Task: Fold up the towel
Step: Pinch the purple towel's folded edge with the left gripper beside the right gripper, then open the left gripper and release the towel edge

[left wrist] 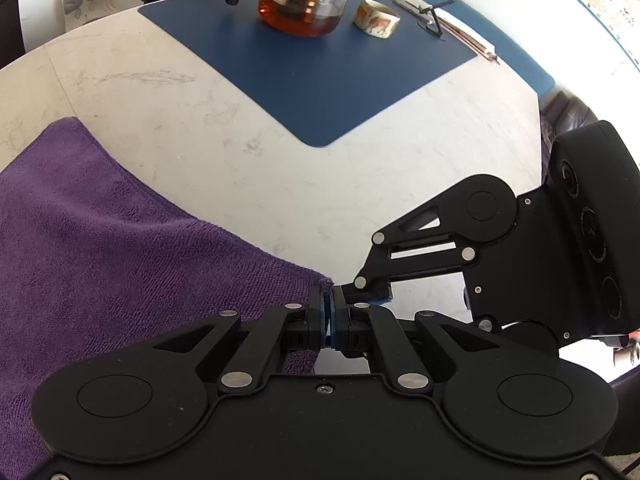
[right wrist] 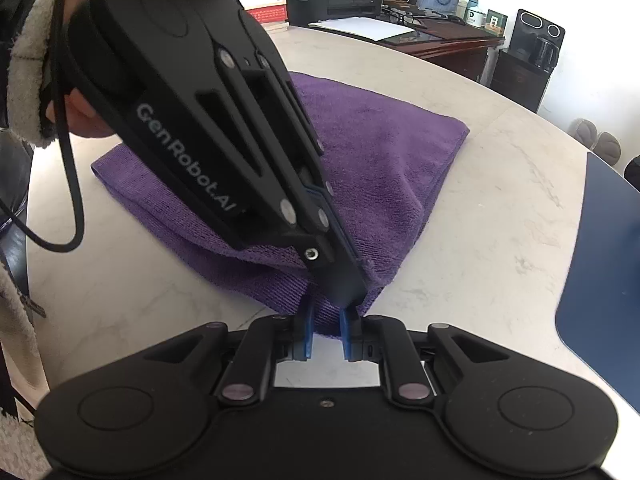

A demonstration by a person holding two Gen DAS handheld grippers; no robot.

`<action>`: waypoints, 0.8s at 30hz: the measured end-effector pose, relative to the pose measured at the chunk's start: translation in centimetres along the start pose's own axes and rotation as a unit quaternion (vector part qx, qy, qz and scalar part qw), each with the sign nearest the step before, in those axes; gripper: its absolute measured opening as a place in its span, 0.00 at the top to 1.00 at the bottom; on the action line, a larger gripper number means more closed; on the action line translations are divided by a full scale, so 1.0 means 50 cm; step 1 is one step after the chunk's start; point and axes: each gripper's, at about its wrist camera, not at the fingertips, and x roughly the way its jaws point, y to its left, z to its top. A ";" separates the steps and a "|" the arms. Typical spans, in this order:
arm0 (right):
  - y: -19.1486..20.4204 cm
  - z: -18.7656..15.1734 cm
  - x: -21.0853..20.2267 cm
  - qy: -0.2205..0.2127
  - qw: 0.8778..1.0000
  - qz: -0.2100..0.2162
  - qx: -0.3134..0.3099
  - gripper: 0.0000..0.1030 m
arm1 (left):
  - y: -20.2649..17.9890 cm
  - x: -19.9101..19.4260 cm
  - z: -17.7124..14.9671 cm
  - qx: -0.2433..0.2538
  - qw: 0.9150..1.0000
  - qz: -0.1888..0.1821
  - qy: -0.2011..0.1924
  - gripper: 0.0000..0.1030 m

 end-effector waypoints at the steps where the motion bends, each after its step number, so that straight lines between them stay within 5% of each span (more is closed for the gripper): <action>1: 0.001 -0.001 -0.001 0.000 1.000 -0.001 0.001 0.88 | 0.003 0.000 -0.001 -0.002 1.000 0.000 0.001 0.98; 24: -0.005 -0.021 -0.023 0.022 0.997 -0.039 0.056 0.87 | 0.028 0.040 -0.024 -0.018 0.999 -0.031 0.019 0.97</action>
